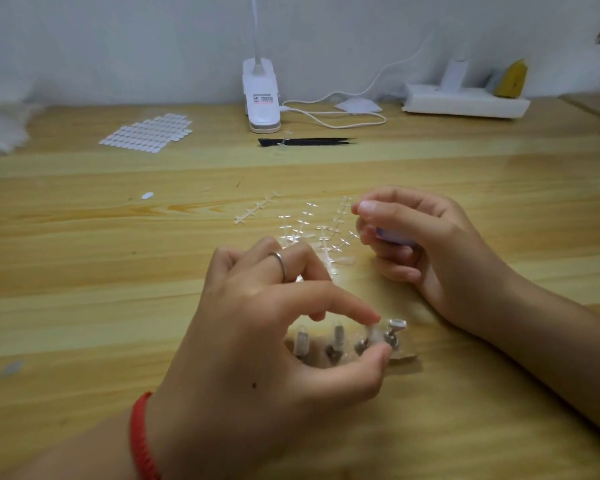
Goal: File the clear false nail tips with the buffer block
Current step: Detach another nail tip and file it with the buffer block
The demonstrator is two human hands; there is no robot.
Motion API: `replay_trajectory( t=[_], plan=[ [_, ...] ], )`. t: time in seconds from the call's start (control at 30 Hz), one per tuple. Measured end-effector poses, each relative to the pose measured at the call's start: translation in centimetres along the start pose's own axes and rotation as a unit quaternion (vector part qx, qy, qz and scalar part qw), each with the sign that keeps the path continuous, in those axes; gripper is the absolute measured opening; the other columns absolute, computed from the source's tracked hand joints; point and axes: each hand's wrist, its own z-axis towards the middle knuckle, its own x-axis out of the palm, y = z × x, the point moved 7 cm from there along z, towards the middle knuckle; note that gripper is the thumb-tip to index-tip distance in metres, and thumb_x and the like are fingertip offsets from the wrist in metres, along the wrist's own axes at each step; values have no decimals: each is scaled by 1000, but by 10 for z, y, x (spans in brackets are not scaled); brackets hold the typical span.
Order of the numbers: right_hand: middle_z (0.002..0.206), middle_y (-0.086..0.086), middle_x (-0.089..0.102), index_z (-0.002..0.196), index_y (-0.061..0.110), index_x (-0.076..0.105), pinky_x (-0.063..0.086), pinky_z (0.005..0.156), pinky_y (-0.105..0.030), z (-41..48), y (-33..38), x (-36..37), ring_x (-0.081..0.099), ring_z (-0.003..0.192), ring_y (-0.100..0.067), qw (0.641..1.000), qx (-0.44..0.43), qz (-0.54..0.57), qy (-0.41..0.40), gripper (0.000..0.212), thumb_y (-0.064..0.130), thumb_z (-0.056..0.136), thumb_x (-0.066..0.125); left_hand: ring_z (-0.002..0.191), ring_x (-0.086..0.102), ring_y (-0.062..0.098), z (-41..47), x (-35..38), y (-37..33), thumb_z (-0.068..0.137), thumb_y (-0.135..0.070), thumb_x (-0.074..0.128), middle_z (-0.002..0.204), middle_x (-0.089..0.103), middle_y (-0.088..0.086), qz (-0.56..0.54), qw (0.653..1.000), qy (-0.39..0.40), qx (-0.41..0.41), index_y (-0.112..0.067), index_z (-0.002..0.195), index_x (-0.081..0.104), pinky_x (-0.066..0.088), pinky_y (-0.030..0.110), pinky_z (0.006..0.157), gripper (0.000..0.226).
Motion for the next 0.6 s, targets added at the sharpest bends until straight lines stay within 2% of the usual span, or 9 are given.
replay_trajectory(
  t=[0.43, 0.53, 0.6],
  plan=[
    [60, 0, 56, 69, 17, 69, 22, 34, -12, 0, -1, 0, 30, 43, -5, 1000, -1, -10, 12, 5, 15, 73, 69, 74, 50, 4, 0, 2, 0, 65, -52, 68, 73, 46, -19, 25, 1000, 4, 4, -40, 76, 70, 32, 35, 76, 16],
    [65, 0, 58, 78, 17, 72, 25, 34, -16, -4, 11, 1, 33, 46, -6, 992, 8, -105, 74, 8, 14, 71, 73, 74, 50, 4, -1, 4, 2, 64, -53, 68, 73, 47, -18, 22, 1000, 9, -1, -39, 74, 69, 33, 35, 77, 18],
    [69, 1, 60, 84, 19, 75, 32, 36, -17, -8, 26, 1, 39, 47, -5, 961, 9, -226, 161, 15, 13, 72, 69, 75, 50, 5, 0, 5, 5, 64, -55, 66, 73, 48, -17, 13, 1000, 17, -9, -39, 73, 68, 33, 35, 79, 19]
  ],
)
